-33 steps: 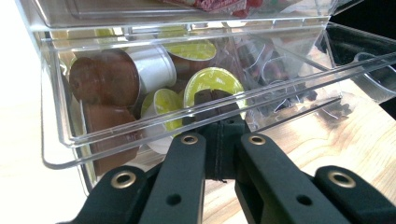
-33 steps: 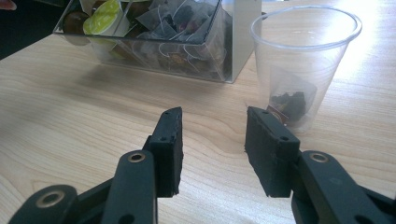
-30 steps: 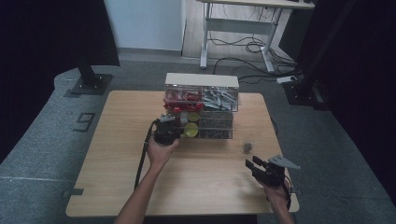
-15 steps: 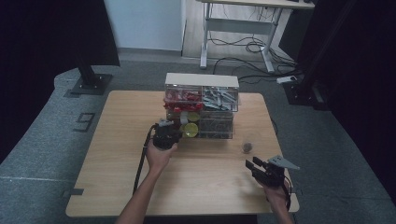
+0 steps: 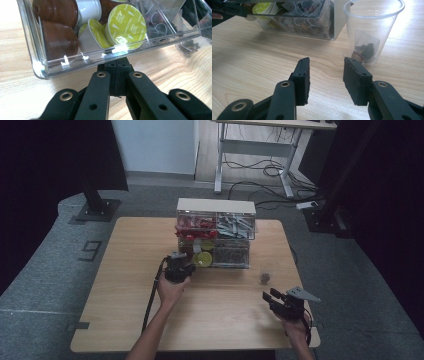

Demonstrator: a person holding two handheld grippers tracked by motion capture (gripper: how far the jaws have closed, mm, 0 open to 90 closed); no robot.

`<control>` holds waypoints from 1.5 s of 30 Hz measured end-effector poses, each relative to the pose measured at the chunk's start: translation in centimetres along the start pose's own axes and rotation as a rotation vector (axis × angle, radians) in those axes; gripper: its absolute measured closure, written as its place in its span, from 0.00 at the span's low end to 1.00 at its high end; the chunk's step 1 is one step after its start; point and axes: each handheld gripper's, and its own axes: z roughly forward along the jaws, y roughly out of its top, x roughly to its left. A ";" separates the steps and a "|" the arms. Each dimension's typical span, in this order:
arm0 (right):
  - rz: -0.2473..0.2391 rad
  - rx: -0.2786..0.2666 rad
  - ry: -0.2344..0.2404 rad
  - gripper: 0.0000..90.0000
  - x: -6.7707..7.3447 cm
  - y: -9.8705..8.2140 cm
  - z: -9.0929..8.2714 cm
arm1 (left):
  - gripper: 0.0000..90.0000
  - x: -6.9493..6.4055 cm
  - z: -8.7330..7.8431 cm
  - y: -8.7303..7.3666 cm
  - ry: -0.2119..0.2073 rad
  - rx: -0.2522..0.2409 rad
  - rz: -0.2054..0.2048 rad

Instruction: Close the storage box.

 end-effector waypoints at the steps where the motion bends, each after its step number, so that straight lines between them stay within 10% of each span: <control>1: 0.003 0.000 0.001 0.63 0.0 0.0 0.0 | 1.00 0.0 0.0 0.0 -0.002 0.004 0.000; 34: 0.000 0.005 0.002 0.62 0.1 -0.2 0.2 | 1.00 -0.8 0.6 -1.1 -0.025 0.022 0.032; 45: -0.009 0.004 -0.002 0.57 0.2 -0.2 0.2 | 0.75 -1.2 -0.5 -2.0 -0.062 -0.014 0.110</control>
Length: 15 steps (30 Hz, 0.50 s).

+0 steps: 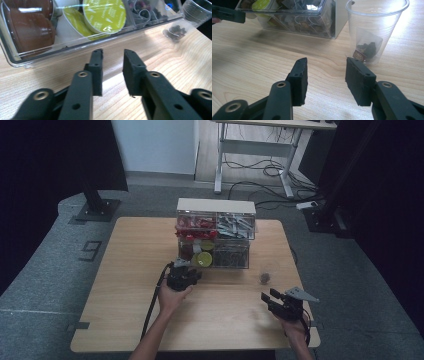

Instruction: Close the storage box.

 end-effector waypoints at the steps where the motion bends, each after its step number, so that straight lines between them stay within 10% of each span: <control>1: -0.001 0.001 0.000 0.57 0.0 0.0 0.0 | 0.73 -0.1 -0.1 -0.1 -0.004 -0.002 0.006; 15: -0.003 -0.004 -0.038 0.47 0.1 -0.2 -0.5 | 0.58 -0.8 -3.2 -2.6 -0.028 -0.003 0.082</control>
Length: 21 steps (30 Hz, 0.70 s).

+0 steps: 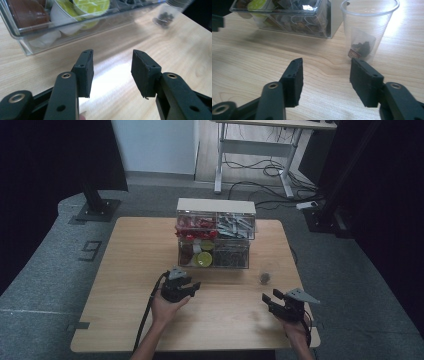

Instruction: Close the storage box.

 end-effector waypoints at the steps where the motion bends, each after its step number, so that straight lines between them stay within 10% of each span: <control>1: 0.001 -0.002 -0.007 0.46 0.1 0.0 -0.1 | 0.58 0.0 -0.3 -0.2 -0.002 -0.004 0.004; 21: -0.045 0.065 -0.080 0.27 0.7 -2.7 -1.1 | 0.57 1.3 -4.8 -6.2 0.067 -0.007 -0.020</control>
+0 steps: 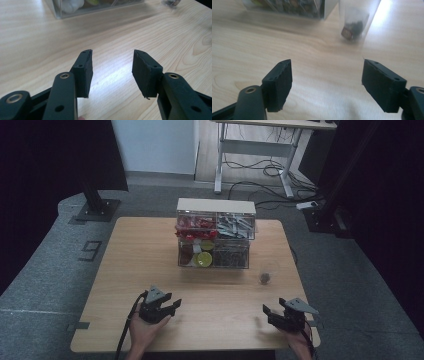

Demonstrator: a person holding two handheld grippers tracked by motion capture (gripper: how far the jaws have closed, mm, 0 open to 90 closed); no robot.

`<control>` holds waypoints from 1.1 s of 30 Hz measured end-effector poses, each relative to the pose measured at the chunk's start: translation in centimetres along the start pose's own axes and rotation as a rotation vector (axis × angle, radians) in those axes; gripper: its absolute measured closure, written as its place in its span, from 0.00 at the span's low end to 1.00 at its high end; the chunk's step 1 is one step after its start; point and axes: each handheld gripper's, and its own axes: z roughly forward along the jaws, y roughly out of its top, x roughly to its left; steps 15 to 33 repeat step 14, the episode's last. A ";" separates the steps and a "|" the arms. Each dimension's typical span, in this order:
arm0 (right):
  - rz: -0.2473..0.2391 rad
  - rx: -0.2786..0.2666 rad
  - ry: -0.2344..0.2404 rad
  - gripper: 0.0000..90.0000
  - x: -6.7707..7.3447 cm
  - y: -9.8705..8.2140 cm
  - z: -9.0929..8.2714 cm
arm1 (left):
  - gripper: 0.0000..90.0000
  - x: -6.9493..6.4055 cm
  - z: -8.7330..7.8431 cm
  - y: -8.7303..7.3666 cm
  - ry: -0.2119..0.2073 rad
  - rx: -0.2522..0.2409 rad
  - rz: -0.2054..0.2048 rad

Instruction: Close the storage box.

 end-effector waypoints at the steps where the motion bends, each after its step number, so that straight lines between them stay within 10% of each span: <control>1: -0.001 0.011 -0.002 0.26 0.0 -0.2 0.0 | 0.56 0.1 0.0 -0.2 -0.001 0.006 -0.001; 33: 0.000 0.040 -0.014 0.23 -0.3 -0.6 0.4 | 0.51 0.5 0.6 -0.1 0.022 0.009 -0.018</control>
